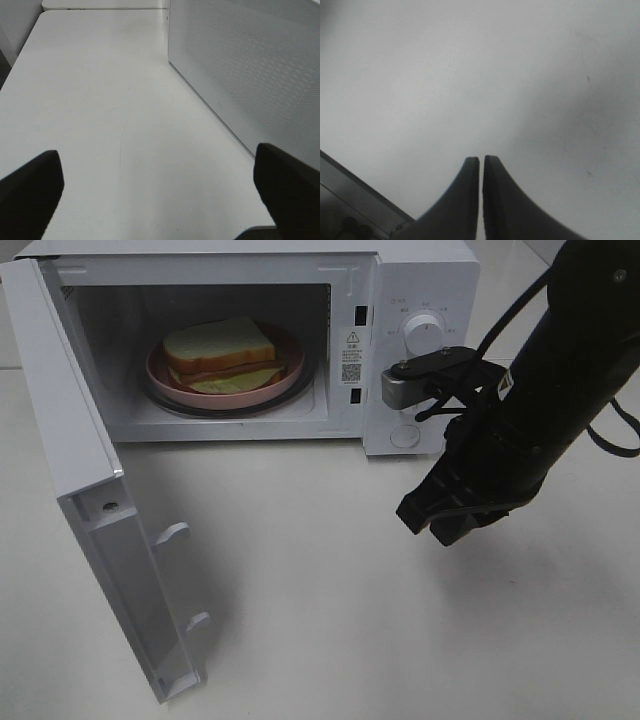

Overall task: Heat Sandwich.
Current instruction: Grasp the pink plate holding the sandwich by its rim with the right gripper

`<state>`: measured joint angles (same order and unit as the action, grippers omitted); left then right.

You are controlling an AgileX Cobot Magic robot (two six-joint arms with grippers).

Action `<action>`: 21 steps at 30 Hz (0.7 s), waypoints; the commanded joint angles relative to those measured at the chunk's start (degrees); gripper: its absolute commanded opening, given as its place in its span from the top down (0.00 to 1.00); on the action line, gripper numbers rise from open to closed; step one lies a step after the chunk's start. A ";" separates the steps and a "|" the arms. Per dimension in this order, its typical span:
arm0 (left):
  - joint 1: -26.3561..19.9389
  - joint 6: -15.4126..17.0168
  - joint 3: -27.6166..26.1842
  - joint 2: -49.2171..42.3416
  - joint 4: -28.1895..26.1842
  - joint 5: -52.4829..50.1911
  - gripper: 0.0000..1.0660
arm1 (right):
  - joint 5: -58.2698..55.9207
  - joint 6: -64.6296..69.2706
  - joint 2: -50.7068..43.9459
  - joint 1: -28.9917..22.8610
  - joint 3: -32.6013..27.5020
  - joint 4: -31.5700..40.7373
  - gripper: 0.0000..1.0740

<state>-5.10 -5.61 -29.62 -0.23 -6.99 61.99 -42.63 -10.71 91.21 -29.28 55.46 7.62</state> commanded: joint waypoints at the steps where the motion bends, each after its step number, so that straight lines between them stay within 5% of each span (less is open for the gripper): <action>1: 0.34 0.17 0.06 -1.15 -0.52 -0.52 0.08 | -2.75 -8.48 -0.34 0.00 1.43 -0.80 0.94; 21: 0.34 0.17 0.06 -1.15 -0.52 -0.52 0.08 | -3.32 -52.48 -0.34 0.00 1.49 -2.64 0.91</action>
<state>-5.10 -5.61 -29.62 -0.23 -6.99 61.99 -45.15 -58.56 91.21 -29.28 56.55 5.61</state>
